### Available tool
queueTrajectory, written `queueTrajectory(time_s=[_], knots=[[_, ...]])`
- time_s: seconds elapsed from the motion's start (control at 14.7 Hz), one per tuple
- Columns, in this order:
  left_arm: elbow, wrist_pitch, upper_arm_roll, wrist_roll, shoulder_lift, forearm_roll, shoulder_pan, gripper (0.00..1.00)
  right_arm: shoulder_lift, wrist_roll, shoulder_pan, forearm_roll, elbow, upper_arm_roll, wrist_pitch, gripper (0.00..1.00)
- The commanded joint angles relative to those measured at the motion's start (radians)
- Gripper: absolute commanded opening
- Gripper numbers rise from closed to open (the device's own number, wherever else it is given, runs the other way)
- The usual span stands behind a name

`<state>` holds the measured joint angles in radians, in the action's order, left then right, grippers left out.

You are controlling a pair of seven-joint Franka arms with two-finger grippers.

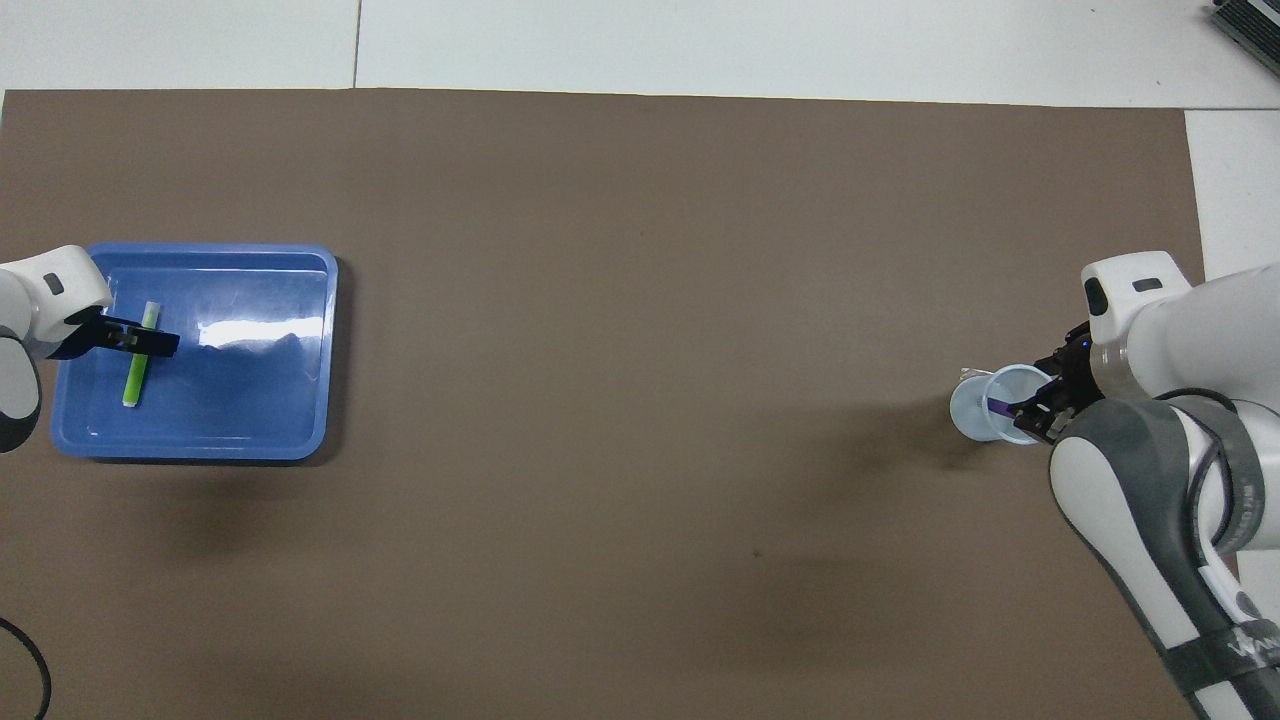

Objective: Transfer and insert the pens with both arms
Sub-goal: 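Move the right gripper back toward the left gripper while the left grasps the green pen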

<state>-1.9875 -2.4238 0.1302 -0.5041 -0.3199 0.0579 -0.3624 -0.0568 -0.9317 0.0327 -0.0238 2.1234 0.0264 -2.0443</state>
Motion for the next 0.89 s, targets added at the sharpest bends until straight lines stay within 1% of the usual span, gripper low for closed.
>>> queueTrajectory(time_s=[0.0, 0.07, 0.14, 0.2, 0.27, 0.34, 0.41, 0.48, 0.55, 0.75, 0.82], knots=[[0.03, -0.029, 0.009, -0.007, -0.047, 0.02, -0.01, 0.98, -0.008, 0.004, 0.0, 0.093, -0.068, 0.036, 0.087, 0.6], [0.03, -0.041, 0.008, -0.007, -0.057, 0.02, -0.012, 0.96, -0.009, 0.014, -0.011, 0.1, -0.079, 0.04, 0.095, 0.62], [0.029, -0.052, 0.009, -0.007, -0.067, 0.02, -0.012, 0.91, -0.011, 0.025, -0.019, 0.104, -0.092, 0.04, 0.114, 0.66], [0.029, -0.06, 0.009, -0.005, -0.071, 0.02, -0.012, 0.88, -0.008, 0.052, -0.039, 0.116, -0.112, 0.04, 0.136, 0.68], [0.029, -0.061, 0.008, -0.005, -0.073, 0.02, -0.012, 0.85, -0.008, 0.104, -0.063, 0.166, -0.115, 0.04, 0.138, 0.69], [0.029, -0.067, 0.008, -0.005, -0.074, 0.02, -0.013, 0.82, -0.008, 0.194, -0.094, 0.217, -0.115, 0.04, 0.136, 0.69], [0.023, -0.084, 0.008, -0.005, -0.076, 0.02, -0.013, 0.74, -0.008, 0.299, -0.124, 0.243, -0.115, 0.04, 0.136, 0.69], [0.019, -0.093, 0.009, -0.007, -0.076, 0.02, -0.013, 0.62, -0.008, 0.404, -0.154, 0.271, -0.115, 0.04, 0.133, 0.69], [0.019, -0.093, 0.008, -0.007, -0.082, 0.02, -0.013, 0.47, -0.008, 0.489, -0.175, 0.304, -0.115, 0.04, 0.125, 0.69], [0.019, -0.096, 0.008, -0.007, -0.084, 0.02, -0.018, 0.08, -0.008, 0.704, -0.238, 0.389, -0.114, 0.04, 0.082, 0.69], [0.018, -0.098, 0.008, -0.005, -0.084, 0.02, -0.018, 0.0, -0.008, 0.771, -0.253, 0.412, -0.112, 0.04, 0.069, 0.69]])
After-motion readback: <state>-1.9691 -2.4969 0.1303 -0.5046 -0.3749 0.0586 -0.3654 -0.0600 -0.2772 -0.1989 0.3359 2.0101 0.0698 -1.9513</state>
